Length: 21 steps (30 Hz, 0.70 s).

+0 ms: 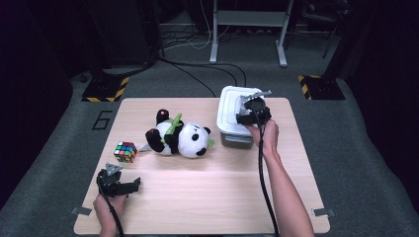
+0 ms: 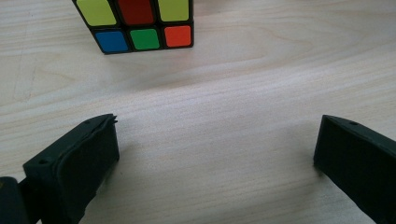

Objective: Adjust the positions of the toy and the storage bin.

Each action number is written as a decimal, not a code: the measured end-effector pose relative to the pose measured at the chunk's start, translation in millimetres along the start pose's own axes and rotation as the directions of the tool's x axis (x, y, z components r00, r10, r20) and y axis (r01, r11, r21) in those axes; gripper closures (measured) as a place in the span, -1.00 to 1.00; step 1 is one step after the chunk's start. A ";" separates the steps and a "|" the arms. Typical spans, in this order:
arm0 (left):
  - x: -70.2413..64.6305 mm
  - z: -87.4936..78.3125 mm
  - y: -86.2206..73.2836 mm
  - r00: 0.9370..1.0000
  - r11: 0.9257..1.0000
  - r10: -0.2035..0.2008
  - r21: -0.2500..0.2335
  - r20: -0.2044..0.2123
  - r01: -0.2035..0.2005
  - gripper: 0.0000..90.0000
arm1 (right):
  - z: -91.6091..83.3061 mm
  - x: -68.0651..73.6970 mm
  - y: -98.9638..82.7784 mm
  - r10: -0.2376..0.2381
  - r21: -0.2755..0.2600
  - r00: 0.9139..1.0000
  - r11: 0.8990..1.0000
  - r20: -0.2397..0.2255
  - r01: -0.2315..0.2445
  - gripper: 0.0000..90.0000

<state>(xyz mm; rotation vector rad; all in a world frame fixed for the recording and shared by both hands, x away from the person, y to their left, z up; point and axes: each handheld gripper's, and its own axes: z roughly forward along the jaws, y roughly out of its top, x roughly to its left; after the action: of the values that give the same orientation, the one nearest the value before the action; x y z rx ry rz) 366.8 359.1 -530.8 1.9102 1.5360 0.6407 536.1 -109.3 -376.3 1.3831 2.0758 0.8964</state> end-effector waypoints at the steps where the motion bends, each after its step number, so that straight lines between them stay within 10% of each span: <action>1: 0.0 0.0 0.0 1.000 1.000 0.000 0.000 0.001 0.000 -1.00 | 2.6 -0.2 2.5 0.003 -0.001 1.000 1.000 0.009 -0.003 -0.19; 10: -0.1 0.0 0.0 1.000 1.000 0.002 -0.001 0.001 -0.002 -1.00 | 18.0 4.0 7.9 0.003 -0.003 0.999 1.000 0.042 -0.003 0.13; 21: -0.6 -0.3 0.1 1.000 1.000 0.008 0.001 0.009 -0.008 -1.00 | 16.7 -3.2 0.1 0.056 0.017 0.998 0.998 -0.038 -0.055 0.29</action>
<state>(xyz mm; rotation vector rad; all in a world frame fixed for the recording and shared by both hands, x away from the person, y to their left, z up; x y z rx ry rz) 366.6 358.6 -530.6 1.9183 1.5241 0.6340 549.0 -108.0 -387.3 1.4486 2.0864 0.9384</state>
